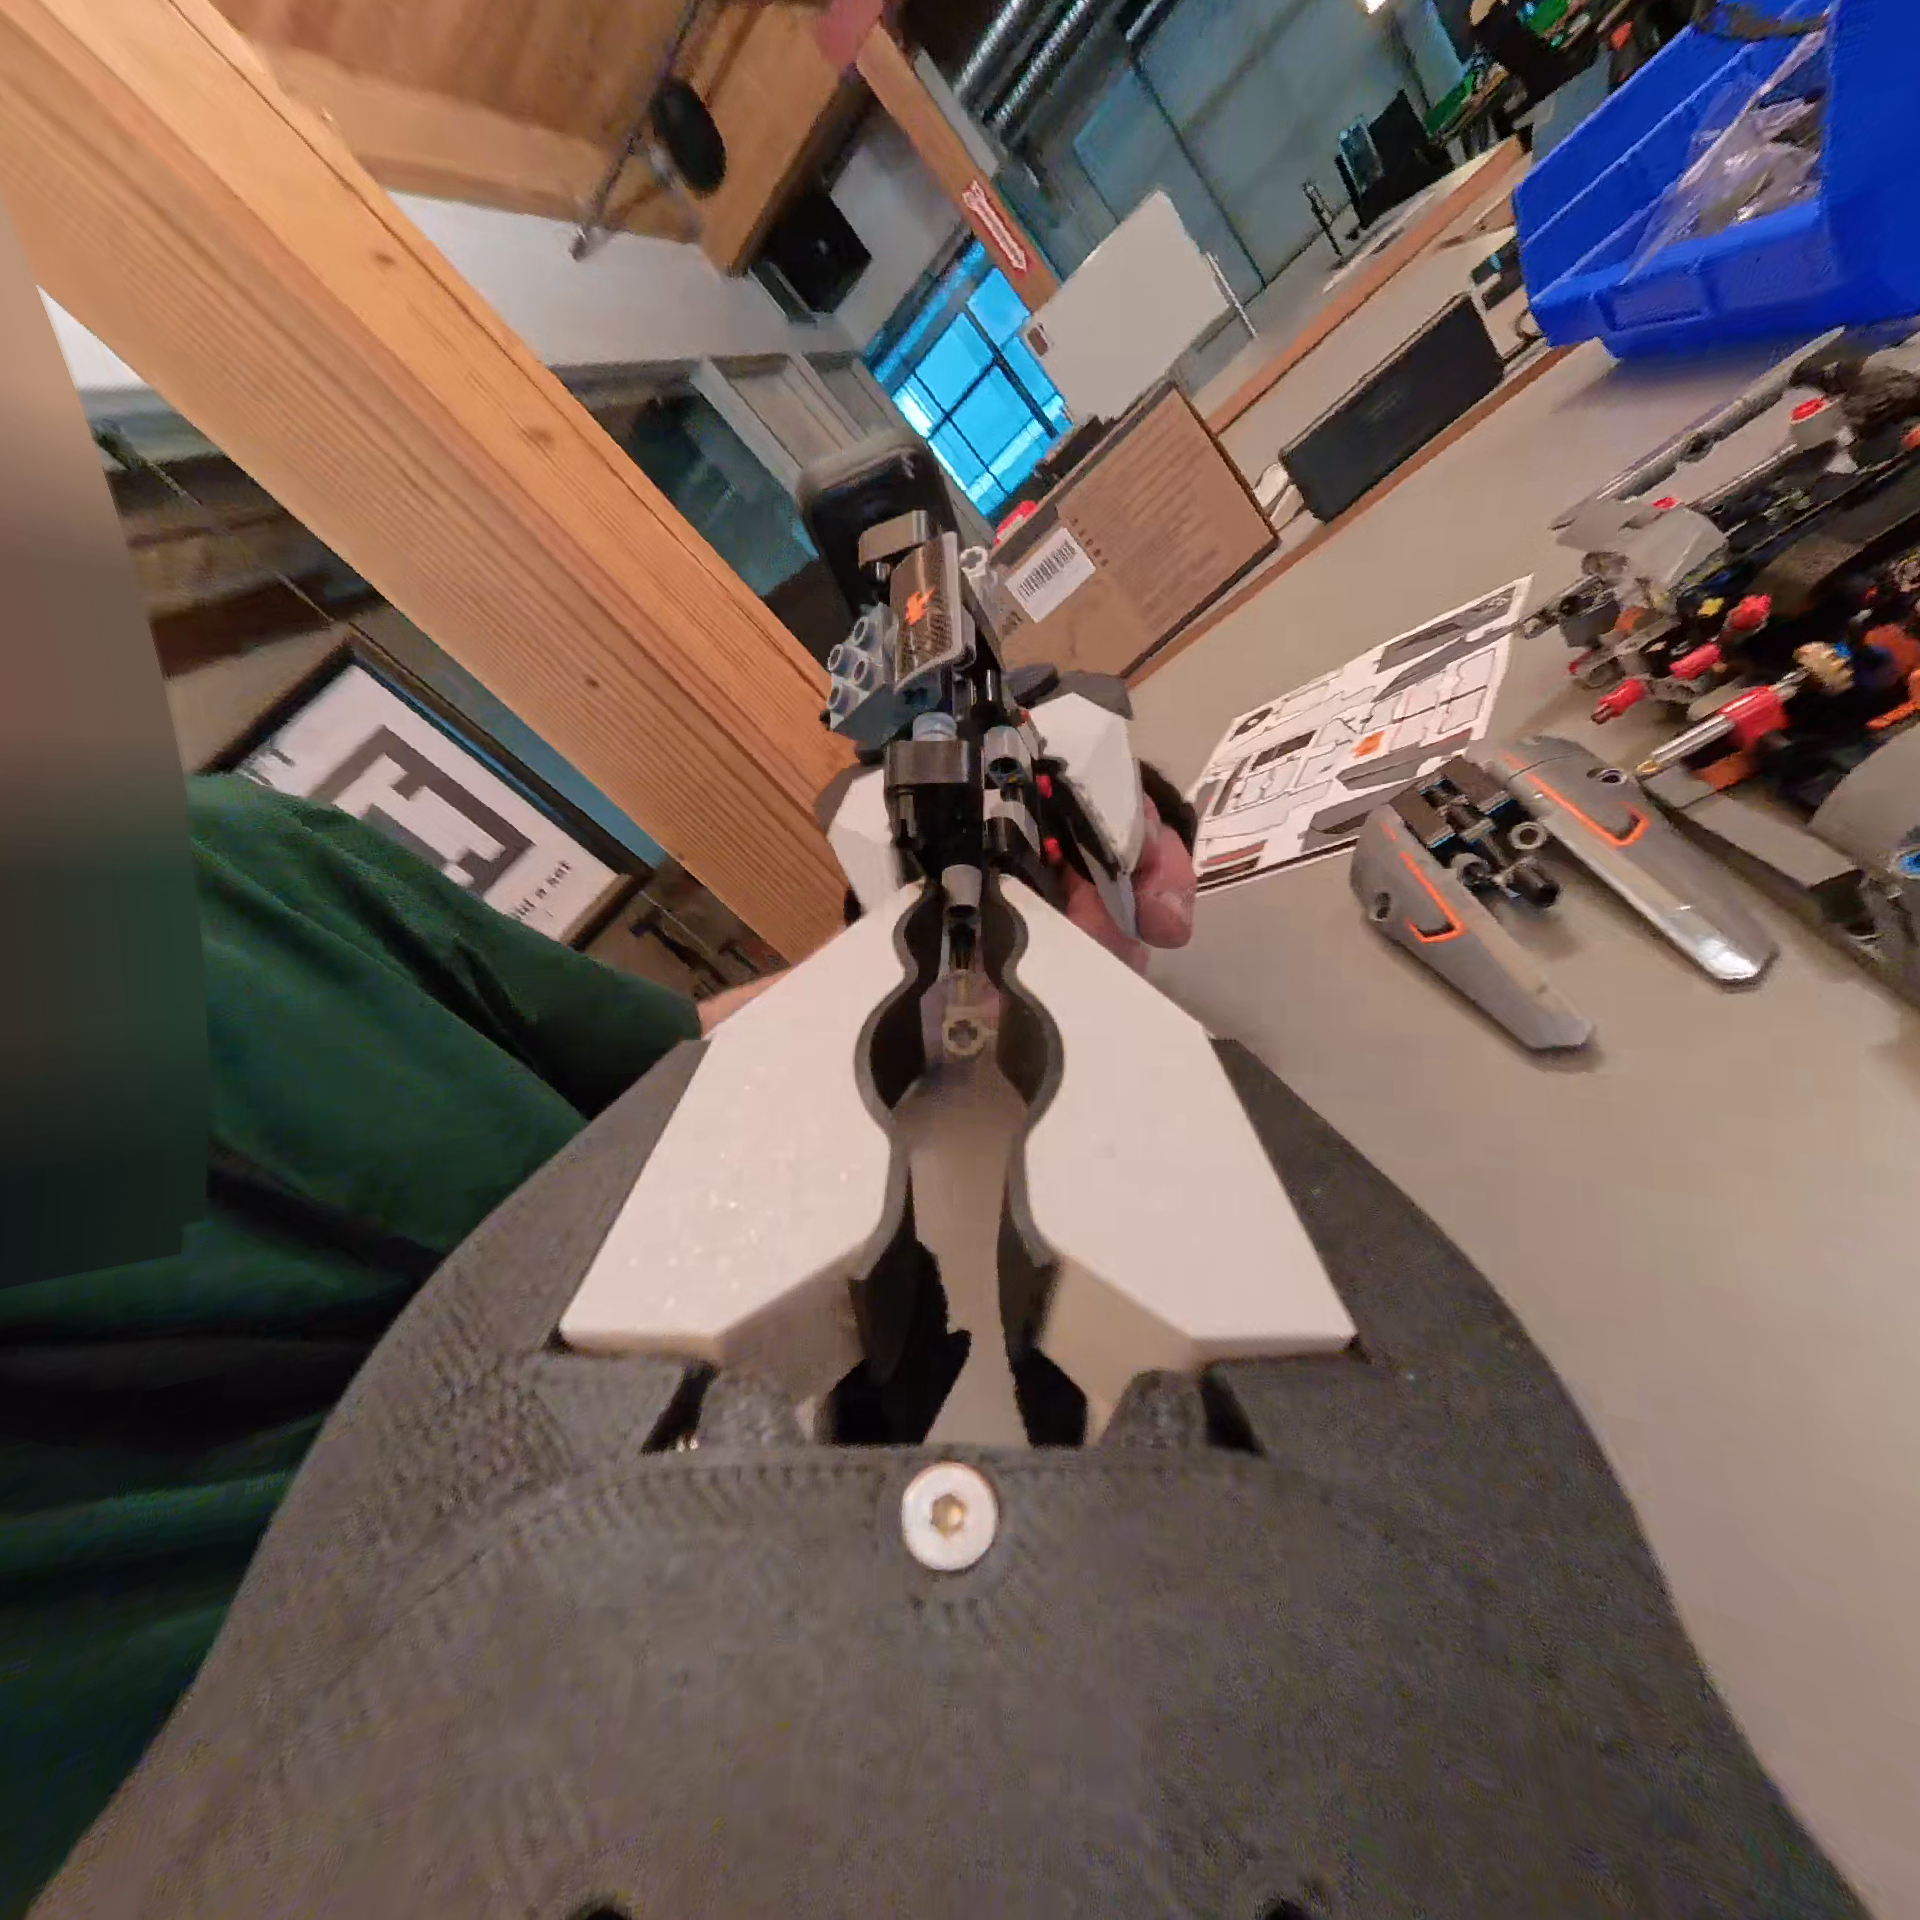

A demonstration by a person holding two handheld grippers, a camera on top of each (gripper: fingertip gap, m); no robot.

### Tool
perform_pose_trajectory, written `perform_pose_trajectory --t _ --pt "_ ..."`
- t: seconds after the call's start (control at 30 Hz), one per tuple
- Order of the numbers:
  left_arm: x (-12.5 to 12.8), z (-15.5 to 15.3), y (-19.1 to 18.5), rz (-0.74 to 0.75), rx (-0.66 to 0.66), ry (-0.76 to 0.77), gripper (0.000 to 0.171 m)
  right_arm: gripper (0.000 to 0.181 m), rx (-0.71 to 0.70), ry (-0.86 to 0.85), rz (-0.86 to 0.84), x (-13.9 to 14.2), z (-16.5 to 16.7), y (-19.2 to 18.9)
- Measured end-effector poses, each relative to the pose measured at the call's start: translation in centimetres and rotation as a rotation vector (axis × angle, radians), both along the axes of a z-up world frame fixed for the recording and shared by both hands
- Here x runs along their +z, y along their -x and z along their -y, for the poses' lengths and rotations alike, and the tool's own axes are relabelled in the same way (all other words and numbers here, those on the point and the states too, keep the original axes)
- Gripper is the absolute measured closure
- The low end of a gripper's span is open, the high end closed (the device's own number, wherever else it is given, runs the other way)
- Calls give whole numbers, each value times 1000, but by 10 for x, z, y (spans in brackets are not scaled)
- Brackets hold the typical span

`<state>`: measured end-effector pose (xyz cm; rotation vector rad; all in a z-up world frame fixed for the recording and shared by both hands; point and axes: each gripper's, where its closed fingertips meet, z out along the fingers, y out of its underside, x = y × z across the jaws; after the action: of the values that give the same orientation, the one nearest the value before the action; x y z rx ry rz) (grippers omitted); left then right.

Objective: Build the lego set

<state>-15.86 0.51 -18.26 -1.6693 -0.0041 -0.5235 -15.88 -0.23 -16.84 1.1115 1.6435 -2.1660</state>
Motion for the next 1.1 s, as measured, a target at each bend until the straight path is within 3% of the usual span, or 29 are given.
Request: perform_pose_trajectory --t 0.1,0.3,1.1 --pt "3 -6 3 46 30 -32 149 176 5 71 31 2 -3 0" --pt "9 -4 4 75 64 -79 163 177 10 71 31 5 -4 -1" --pt "16 -8 6 240 50 -151 164 177 -18 91 68 -3 -10 6"
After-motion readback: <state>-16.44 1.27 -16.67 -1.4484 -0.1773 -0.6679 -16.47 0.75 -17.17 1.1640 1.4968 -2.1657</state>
